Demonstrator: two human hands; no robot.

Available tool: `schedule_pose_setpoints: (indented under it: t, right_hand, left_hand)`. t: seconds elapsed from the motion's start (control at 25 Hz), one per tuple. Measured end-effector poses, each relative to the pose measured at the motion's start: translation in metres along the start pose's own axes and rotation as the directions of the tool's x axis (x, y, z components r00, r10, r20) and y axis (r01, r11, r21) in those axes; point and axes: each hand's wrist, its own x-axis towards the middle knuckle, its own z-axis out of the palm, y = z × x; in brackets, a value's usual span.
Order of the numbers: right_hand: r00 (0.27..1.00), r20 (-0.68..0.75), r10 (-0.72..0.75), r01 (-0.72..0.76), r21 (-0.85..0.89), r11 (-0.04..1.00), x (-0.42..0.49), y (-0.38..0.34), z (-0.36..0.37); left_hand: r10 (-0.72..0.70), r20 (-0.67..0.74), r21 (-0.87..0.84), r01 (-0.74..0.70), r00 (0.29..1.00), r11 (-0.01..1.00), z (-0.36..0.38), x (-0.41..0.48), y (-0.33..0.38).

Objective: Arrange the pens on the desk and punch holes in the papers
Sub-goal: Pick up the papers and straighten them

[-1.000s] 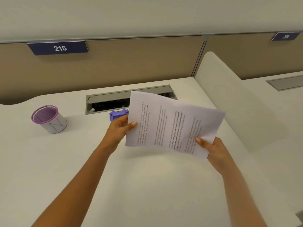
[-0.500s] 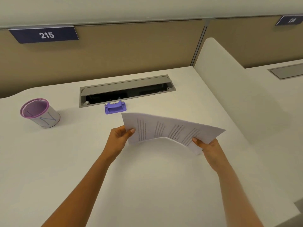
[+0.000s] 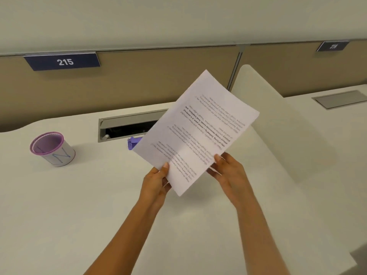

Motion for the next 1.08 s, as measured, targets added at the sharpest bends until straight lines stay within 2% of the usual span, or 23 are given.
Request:
schedule_pose_setpoints:
  t: [0.16,0.28,0.36,0.44,0.48,0.56,0.72,0.92,1.08]
  right_hand:
    - [0.991,-0.101,-0.090,0.087,-0.031,0.996,0.006,-0.008,0.029]
    - [0.984,-0.116,-0.136,0.114,-0.180,0.977,0.010,-0.018,0.015]
    - [0.984,-0.099,-0.151,0.118,-0.278,0.953,0.011,-0.025,0.005]
    - [0.990,-0.060,-0.127,0.098,-0.349,0.932,0.012,-0.027,0.000]
    - [0.993,-0.037,-0.114,0.092,-0.374,0.923,0.012,-0.027,0.000]
    - [0.994,0.002,-0.106,0.098,-0.395,0.914,0.014,-0.024,0.000]
    - [0.994,0.020,-0.109,0.108,-0.375,0.921,0.014,-0.018,0.000]
    - [1.000,-0.005,0.001,-0.003,-0.386,0.923,0.007,0.011,-0.011]
    - [0.999,-0.032,0.014,-0.026,-0.398,0.917,0.008,0.017,-0.014]
  left_hand:
    - [-0.040,0.026,0.013,0.039,0.999,0.999,0.005,-0.005,-0.016]
    - [0.114,0.012,0.172,-0.114,0.993,0.978,-0.016,0.005,0.011]
    - [0.232,0.071,0.380,-0.241,0.970,0.893,-0.024,0.012,0.041]
    - [0.258,0.192,0.561,-0.321,0.947,0.763,-0.016,0.013,0.065]
    - [0.248,0.258,0.595,-0.356,0.934,0.721,-0.008,0.013,0.072]
    - [0.252,0.352,0.552,-0.417,0.902,0.722,0.006,0.012,0.076]
    - [0.294,0.334,0.425,-0.421,0.896,0.801,0.004,0.008,0.066]
    - [0.235,0.297,0.492,-0.359,0.926,0.793,-0.015,0.005,0.032]
    - [0.251,0.280,0.492,-0.363,0.927,0.791,-0.010,0.007,0.028]
